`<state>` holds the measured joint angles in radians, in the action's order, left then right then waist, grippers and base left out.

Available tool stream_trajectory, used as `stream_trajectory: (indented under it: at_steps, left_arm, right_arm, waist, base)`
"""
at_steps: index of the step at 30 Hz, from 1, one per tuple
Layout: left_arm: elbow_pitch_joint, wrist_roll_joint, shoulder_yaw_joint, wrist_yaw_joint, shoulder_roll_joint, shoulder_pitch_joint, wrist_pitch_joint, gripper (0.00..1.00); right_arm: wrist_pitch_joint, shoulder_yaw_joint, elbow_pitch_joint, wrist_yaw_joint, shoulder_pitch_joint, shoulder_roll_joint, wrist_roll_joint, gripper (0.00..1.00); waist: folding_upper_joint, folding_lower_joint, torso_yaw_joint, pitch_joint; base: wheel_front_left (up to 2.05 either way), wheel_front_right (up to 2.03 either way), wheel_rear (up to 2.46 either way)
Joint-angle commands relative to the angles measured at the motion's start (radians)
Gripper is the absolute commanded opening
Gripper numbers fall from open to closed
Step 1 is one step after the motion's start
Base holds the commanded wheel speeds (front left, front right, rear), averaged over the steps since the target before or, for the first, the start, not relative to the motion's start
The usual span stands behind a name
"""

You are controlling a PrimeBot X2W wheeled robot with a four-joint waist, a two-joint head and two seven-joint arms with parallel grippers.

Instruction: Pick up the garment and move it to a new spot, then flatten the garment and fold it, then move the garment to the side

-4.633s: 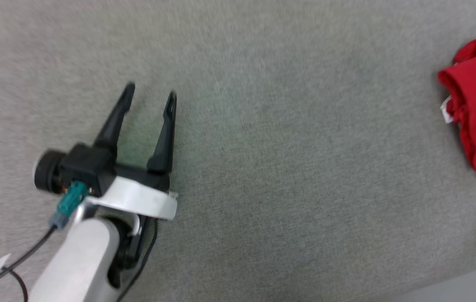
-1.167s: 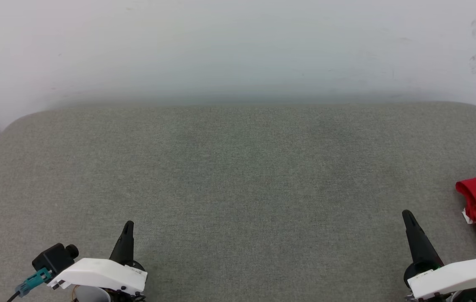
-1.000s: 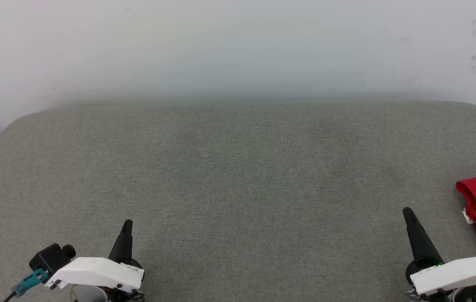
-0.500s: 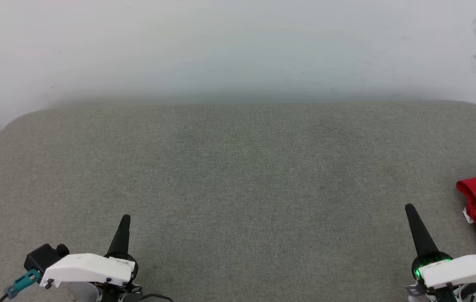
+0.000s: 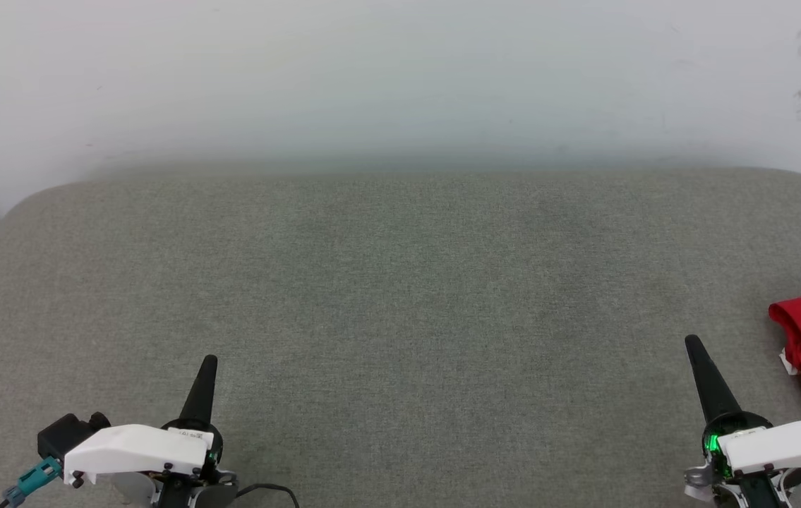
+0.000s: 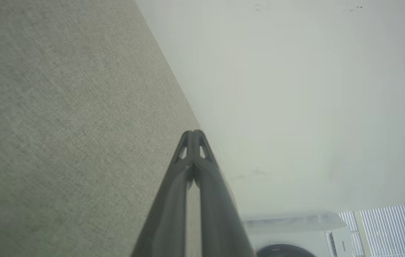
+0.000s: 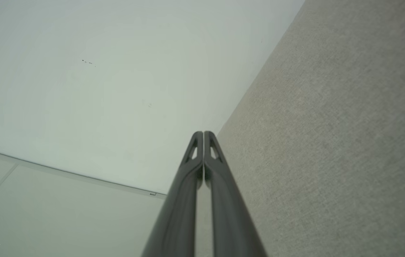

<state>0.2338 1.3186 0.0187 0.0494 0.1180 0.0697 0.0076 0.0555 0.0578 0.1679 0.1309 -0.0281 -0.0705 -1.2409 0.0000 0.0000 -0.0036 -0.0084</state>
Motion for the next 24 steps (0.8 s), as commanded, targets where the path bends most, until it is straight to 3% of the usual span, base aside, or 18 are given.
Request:
stream_trajectory:
  at_steps: [1, 24]
  left_arm:
    - [-0.004, 0.015, -0.011, 0.008, -0.001, 0.025, 0.007, 0.00]
    - [0.005, 0.166, -0.075, 0.050, -0.035, 0.035, 0.059, 0.00]
  right_arm:
    - [0.003, 0.003, -0.002, 0.000, -0.025, -0.006, -0.022, 0.00]
    - [0.023, 0.018, 0.041, 0.000, -0.058, -0.002, -0.220, 0.00]
  waist:
    - [0.0000, 0.0000, 0.000, 0.000]
    - [0.0000, 0.0000, 0.002, 0.006]
  base:
    - [0.00, 0.00, 0.00]
    - [0.00, 0.00, 0.00]
